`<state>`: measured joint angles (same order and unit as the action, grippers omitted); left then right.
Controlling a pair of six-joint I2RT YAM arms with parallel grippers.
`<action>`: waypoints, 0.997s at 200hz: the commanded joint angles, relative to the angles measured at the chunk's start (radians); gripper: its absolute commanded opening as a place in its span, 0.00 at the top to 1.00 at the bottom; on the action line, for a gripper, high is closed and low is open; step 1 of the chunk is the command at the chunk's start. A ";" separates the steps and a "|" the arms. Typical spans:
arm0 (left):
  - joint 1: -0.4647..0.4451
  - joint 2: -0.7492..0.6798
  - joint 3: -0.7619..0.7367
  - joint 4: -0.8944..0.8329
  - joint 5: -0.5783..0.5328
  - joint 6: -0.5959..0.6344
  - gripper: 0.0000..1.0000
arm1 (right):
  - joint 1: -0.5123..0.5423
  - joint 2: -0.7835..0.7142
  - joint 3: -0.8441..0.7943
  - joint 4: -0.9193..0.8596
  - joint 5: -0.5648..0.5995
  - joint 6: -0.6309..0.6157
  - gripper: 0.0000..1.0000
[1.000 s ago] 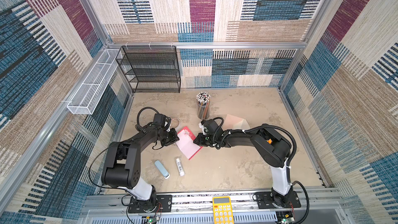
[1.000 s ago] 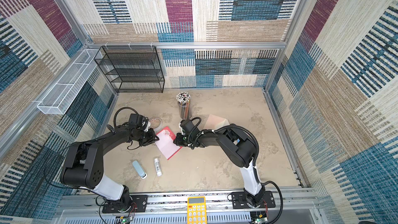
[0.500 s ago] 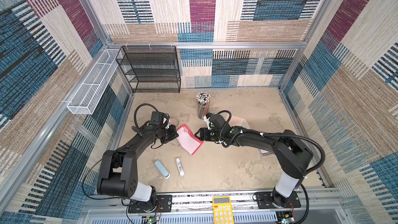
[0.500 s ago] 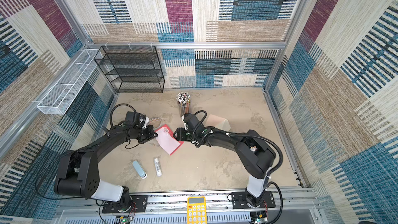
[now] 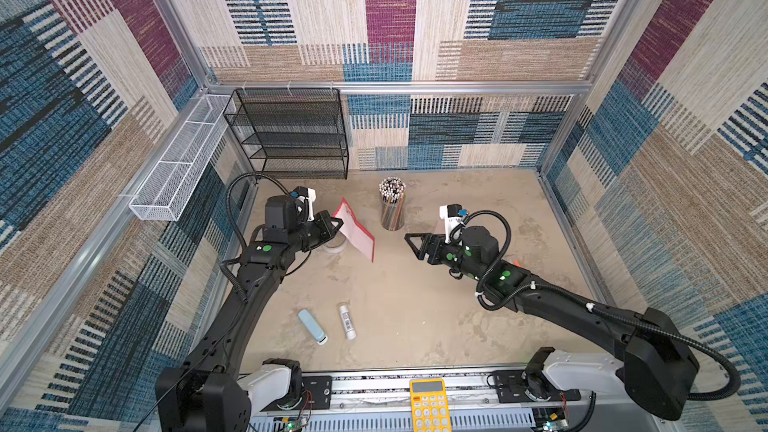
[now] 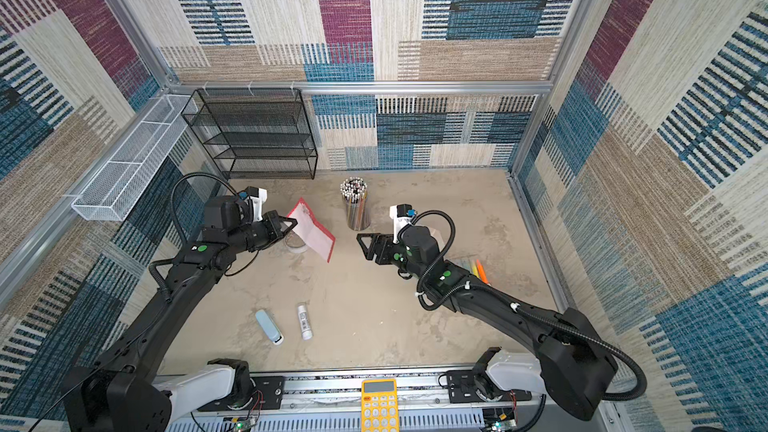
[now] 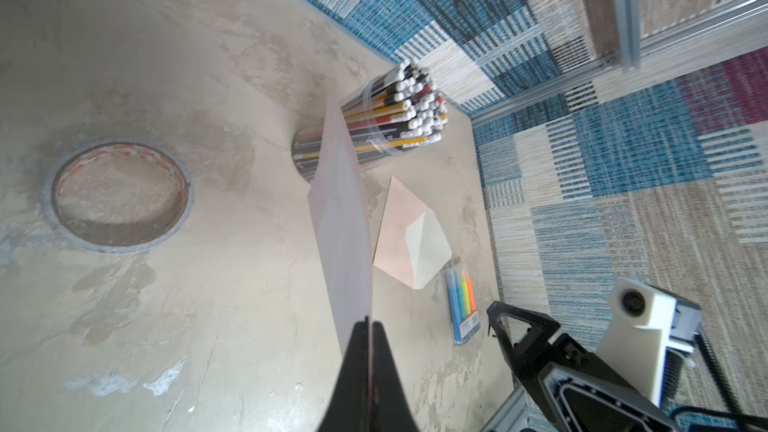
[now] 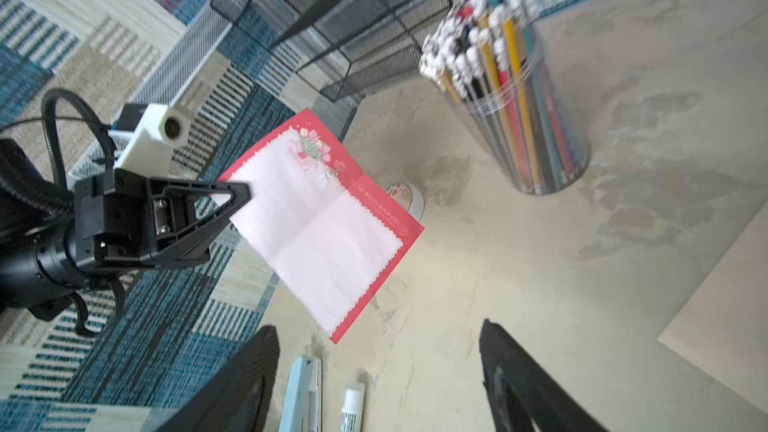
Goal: Place the letter into the envelope and seal it
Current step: 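Lift the pink letter upright with the right gripper while the left gripper rises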
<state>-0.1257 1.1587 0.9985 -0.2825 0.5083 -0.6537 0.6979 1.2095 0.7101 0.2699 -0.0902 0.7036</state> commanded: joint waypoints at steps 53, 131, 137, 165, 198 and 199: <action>-0.061 0.018 0.005 0.495 0.062 -0.187 1.00 | -0.088 -0.041 -0.087 0.272 -0.129 0.111 0.14; -0.170 0.142 0.040 0.739 0.108 -0.247 1.00 | -0.173 0.059 -0.067 0.433 -0.326 0.135 0.11; -0.177 0.154 0.039 0.764 0.115 -0.255 1.00 | -0.182 0.068 -0.069 0.447 -0.338 0.145 0.11; -0.200 0.195 0.017 0.873 0.126 -0.304 1.00 | -0.223 0.100 -0.081 0.503 -0.379 0.175 0.11; -0.225 0.220 0.012 0.884 0.137 -0.302 1.00 | -0.254 0.132 -0.075 0.546 -0.400 0.195 0.13; -0.226 0.220 0.012 0.884 0.137 -0.301 1.00 | -0.255 0.133 -0.074 0.547 -0.400 0.196 0.13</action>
<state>-0.3378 1.3705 1.0145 0.5129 0.6312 -0.9386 0.4564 1.3262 0.6285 0.7265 -0.4488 0.8677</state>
